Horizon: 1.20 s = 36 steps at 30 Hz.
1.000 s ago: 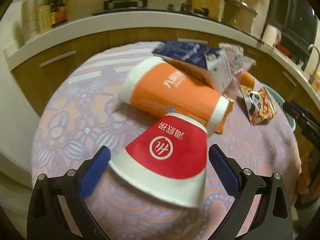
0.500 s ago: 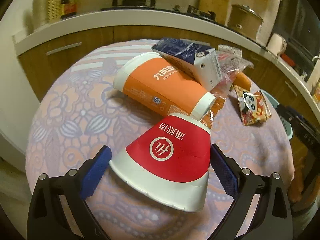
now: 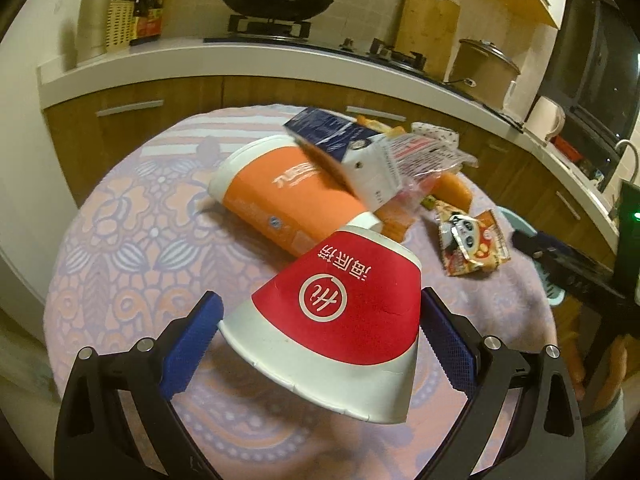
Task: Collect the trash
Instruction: 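Grasp the panda-print snack bag with the right gripper while the left holds the cup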
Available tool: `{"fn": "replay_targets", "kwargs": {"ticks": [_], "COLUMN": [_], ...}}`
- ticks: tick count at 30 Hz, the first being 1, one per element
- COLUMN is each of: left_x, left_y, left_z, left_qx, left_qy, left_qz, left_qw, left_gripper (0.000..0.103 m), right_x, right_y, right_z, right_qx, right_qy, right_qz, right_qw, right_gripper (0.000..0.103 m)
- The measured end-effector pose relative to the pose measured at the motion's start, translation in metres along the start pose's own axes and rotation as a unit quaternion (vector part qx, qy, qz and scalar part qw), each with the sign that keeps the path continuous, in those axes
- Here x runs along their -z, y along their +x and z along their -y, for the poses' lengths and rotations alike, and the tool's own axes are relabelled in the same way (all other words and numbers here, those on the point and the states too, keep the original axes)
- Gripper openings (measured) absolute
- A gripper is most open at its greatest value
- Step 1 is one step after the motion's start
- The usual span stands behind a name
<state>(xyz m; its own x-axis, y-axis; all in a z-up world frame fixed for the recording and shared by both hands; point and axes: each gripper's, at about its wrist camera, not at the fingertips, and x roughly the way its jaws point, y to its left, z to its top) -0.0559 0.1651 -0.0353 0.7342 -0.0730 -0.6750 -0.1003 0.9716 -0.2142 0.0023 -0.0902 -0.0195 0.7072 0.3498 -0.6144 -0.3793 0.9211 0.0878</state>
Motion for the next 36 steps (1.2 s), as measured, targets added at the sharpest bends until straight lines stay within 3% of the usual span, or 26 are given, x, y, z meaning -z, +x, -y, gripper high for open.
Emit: {"fn": "replay_targets", "kwargs": {"ticks": [7, 13, 19, 26, 29, 36], "left_x": [-0.003, -0.002, -0.001, 0.0, -0.002, -0.014], "left_y": [-0.001, 0.003, 0.011, 0.01, 0.009, 0.01], "left_z": [0.011, 0.015, 0.019, 0.028, 0.035, 0.065], "left_qx": [0.004, 0.01, 0.013, 0.018, 0.02, 0.025], "left_qy": [0.012, 0.016, 0.016, 0.019, 0.024, 0.04], "left_qz": [0.005, 0.001, -0.004, -0.005, -0.006, 0.0], "left_qw": [0.9999, 0.9998, 0.9998, 0.9996, 0.9995, 0.9989], "left_gripper": [0.094, 0.094, 0.094, 0.094, 0.094, 0.094], "right_x": [-0.009, -0.009, -0.009, -0.005, -0.004, -0.008], "right_y": [0.029, 0.057, 0.065, 0.058, 0.047, 0.005], "right_z": [-0.026, -0.029, -0.026, -0.031, -0.025, 0.007], "right_qx": [-0.014, -0.012, -0.017, -0.02, -0.032, -0.044], "right_qy": [-0.04, -0.037, -0.029, -0.043, -0.032, -0.002], "right_qz": [-0.025, -0.074, -0.093, -0.088, -0.074, -0.032], "right_qw": [0.999, 0.997, 0.995, 0.995, 0.996, 0.999], "right_gripper": [0.089, 0.089, 0.088, 0.055, 0.049, 0.046]}}
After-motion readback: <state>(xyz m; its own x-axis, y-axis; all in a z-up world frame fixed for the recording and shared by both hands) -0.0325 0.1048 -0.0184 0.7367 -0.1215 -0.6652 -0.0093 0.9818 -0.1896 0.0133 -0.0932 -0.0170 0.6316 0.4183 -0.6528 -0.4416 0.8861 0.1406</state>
